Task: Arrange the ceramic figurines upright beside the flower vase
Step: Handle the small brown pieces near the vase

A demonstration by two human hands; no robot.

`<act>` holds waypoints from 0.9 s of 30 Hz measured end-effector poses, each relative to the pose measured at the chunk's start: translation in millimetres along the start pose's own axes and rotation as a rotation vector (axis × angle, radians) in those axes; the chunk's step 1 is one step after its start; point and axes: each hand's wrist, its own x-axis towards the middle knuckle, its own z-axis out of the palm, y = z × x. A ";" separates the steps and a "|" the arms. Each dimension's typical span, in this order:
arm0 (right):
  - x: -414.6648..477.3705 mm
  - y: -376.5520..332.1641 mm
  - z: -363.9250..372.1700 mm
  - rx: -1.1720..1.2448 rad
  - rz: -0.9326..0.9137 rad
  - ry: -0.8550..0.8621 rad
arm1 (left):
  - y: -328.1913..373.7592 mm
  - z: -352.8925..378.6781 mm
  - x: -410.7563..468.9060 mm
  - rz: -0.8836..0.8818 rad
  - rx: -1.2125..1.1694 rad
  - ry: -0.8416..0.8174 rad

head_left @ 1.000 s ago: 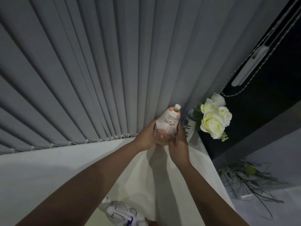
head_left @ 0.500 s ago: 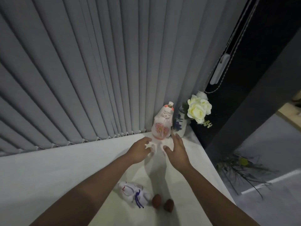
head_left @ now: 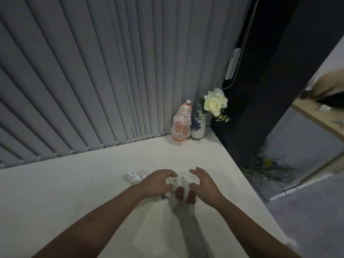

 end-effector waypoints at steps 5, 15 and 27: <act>-22.2 10.2 17.2 -0.031 0.058 -0.018 | 7.4 21.5 1.9 0.101 0.346 -0.035; -27.9 11.4 44.6 -0.019 0.155 0.170 | 0.8 44.2 21.2 0.242 0.562 0.057; -19.2 18.5 36.0 -0.044 0.061 0.151 | -4.7 54.6 32.3 0.178 0.527 0.153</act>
